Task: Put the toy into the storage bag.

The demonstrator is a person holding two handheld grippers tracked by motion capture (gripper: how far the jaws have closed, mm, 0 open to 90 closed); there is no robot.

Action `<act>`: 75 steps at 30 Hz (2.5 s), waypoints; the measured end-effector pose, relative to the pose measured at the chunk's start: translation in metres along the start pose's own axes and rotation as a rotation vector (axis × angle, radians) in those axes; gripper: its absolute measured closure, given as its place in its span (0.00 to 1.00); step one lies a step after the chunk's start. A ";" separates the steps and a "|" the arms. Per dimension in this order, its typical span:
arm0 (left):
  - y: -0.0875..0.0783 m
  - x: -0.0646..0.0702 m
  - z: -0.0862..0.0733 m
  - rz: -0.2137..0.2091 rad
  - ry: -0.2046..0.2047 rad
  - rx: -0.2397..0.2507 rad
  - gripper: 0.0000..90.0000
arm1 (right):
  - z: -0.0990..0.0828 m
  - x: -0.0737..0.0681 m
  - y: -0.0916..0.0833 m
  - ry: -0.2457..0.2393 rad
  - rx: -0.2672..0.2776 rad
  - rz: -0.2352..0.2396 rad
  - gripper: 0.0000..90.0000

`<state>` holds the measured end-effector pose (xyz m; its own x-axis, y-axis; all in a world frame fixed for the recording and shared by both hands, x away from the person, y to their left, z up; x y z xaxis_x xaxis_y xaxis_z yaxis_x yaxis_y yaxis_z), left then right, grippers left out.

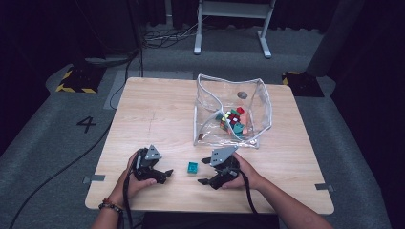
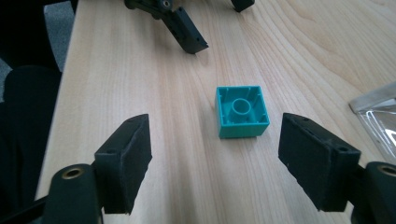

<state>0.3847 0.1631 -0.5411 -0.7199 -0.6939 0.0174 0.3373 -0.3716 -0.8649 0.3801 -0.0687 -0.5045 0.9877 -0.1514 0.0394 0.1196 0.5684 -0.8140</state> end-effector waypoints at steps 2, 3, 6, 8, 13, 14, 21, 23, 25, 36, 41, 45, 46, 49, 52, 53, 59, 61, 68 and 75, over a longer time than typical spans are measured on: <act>0.000 0.000 0.000 0.000 0.000 0.000 0.10 | 0.001 0.004 0.007 -0.006 -0.002 -0.001 0.29; 0.000 0.000 0.000 0.000 0.000 0.000 0.10 | 0.001 0.006 0.010 -0.006 -0.008 -0.006 0.29; 0.000 0.000 0.000 0.000 0.000 0.000 0.10 | 0.001 0.011 0.018 0.020 -0.009 -0.001 0.29; 0.000 0.000 0.000 0.000 0.000 0.000 0.10 | 0.003 0.015 0.023 0.038 0.006 0.005 0.30; 0.000 0.000 0.000 0.000 0.000 0.000 0.10 | 0.003 0.021 0.034 0.060 0.013 -0.002 0.33; 0.000 0.000 0.000 0.000 0.000 0.000 0.10 | 0.003 0.022 0.036 0.070 0.011 0.006 0.33; 0.000 0.000 0.000 0.000 0.000 0.000 0.10 | 0.003 0.022 0.044 0.072 0.011 0.006 0.36; 0.000 0.000 0.000 0.000 0.000 0.000 0.10 | 0.004 0.022 0.045 0.070 0.016 0.002 0.37; 0.000 0.000 0.000 0.000 0.000 0.000 0.10 | 0.005 0.023 0.046 0.066 0.018 -0.009 0.38; 0.000 0.000 0.000 0.000 0.000 0.000 0.10 | 0.005 0.022 0.045 0.062 0.027 -0.016 0.55; 0.000 0.000 0.000 0.000 0.000 0.000 0.10 | 0.003 0.021 0.043 0.059 0.038 -0.012 0.66; 0.000 0.000 0.000 0.000 0.000 0.000 0.10 | -0.001 0.021 0.039 0.076 0.026 -0.008 0.66; 0.000 0.000 0.000 0.000 0.000 0.000 0.10 | -0.002 0.021 0.038 0.087 0.029 -0.003 0.66; 0.000 0.002 0.000 -0.017 -0.006 -0.003 0.10 | -0.006 0.019 0.033 0.073 0.021 -0.005 0.66; 0.000 0.002 0.000 -0.017 -0.006 -0.004 0.10 | -0.007 0.020 0.027 0.084 0.034 -0.011 0.66; 0.000 0.002 0.000 -0.017 -0.006 -0.004 0.10 | -0.008 0.020 0.024 0.079 0.036 -0.012 0.66; 0.000 0.002 0.000 -0.017 -0.006 -0.004 0.10 | -0.015 0.023 0.010 0.090 0.048 -0.024 0.66; 0.000 0.002 0.000 -0.017 -0.006 -0.004 0.10 | -0.018 0.022 0.006 0.092 0.045 -0.016 0.66; 0.000 0.002 0.000 -0.017 -0.007 -0.003 0.10 | -0.039 0.019 -0.014 0.097 0.027 -0.055 0.66; 0.001 0.002 0.000 -0.015 -0.008 -0.002 0.10 | -0.079 0.027 -0.050 0.156 0.032 -0.117 0.66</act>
<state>0.3836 0.1620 -0.5417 -0.7202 -0.6930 0.0343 0.3254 -0.3810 -0.8654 0.3924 -0.1651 -0.5087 0.9394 -0.3403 0.0403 0.2385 0.5648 -0.7900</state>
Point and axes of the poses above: each handheld gripper's, and its own axes: y roughly forward along the jaws, z roughly out of its top, x roughly to its right, the point moved 5 cm from there along y, roughly forward along the jaws, and after that the axes turned 12 degrees about -x, right-handed, at the moved point
